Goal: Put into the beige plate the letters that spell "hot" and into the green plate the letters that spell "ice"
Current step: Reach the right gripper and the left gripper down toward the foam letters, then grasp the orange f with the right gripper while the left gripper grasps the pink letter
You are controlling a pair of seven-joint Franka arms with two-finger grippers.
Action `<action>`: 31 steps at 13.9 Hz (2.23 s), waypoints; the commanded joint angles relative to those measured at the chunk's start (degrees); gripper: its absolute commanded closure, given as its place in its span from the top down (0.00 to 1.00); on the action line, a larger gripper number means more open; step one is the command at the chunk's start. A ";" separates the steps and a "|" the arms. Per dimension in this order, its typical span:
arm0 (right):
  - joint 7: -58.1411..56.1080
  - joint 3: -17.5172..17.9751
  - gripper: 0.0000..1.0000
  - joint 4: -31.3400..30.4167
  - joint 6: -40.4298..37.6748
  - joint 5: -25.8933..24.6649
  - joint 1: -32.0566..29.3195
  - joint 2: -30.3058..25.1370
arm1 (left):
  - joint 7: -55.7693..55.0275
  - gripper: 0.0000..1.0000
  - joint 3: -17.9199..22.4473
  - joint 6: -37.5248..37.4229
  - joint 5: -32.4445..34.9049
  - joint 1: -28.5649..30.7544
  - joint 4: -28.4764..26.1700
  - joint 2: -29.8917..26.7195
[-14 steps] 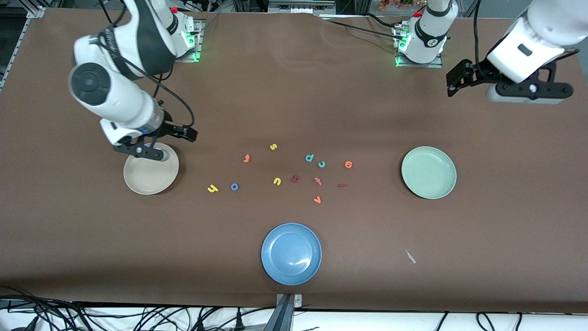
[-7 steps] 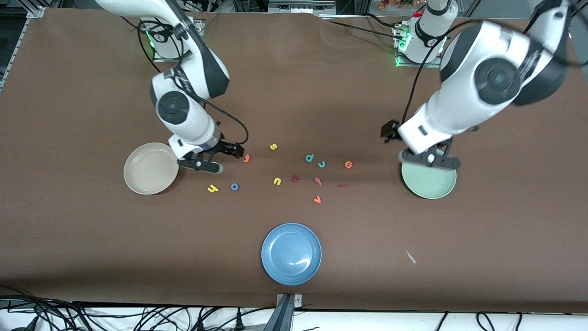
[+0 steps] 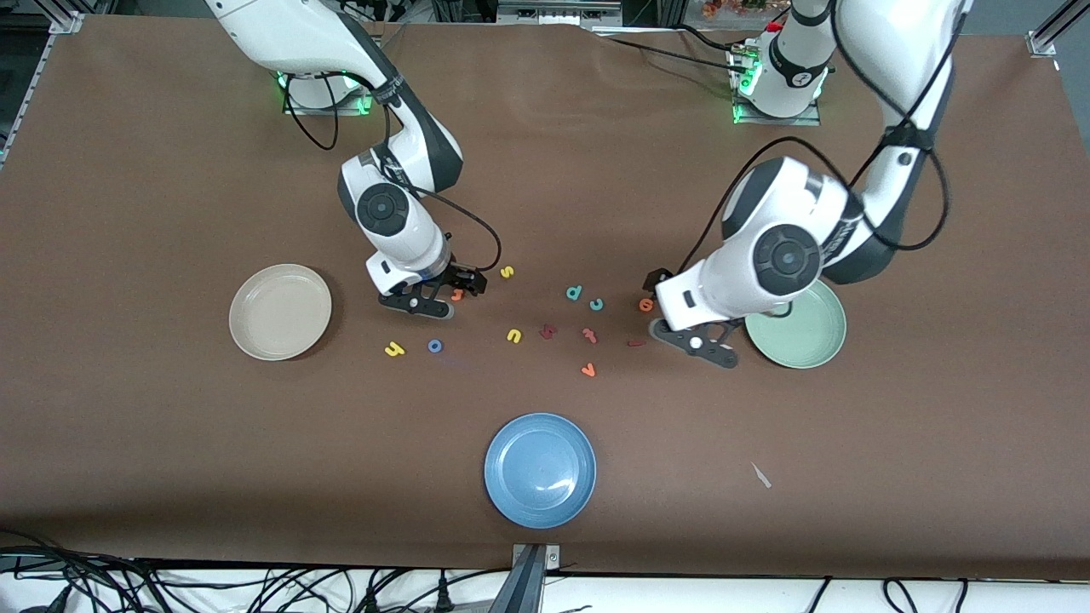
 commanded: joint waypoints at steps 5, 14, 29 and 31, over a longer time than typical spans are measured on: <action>0.45 -0.19 0.90 0.58 0.97 0.23 0.61 2.09 | 28.10 1.00 0.08 12.03 1.70 -0.23 3.00 10.68; 0.01 -0.19 0.68 2.87 0.97 -0.20 0.44 5.07 | 35.88 0.54 0.69 18.73 2.92 -2.87 3.00 15.62; -1.57 -1.15 0.00 9.88 -8.91 -0.55 -2.19 4.82 | 38.52 0.52 0.69 18.64 7.59 -3.48 1.60 16.76; -9.95 -5.44 0.00 9.73 -13.86 -0.47 -2.20 2.10 | 38.43 0.50 0.60 18.73 7.59 -3.66 0.90 16.76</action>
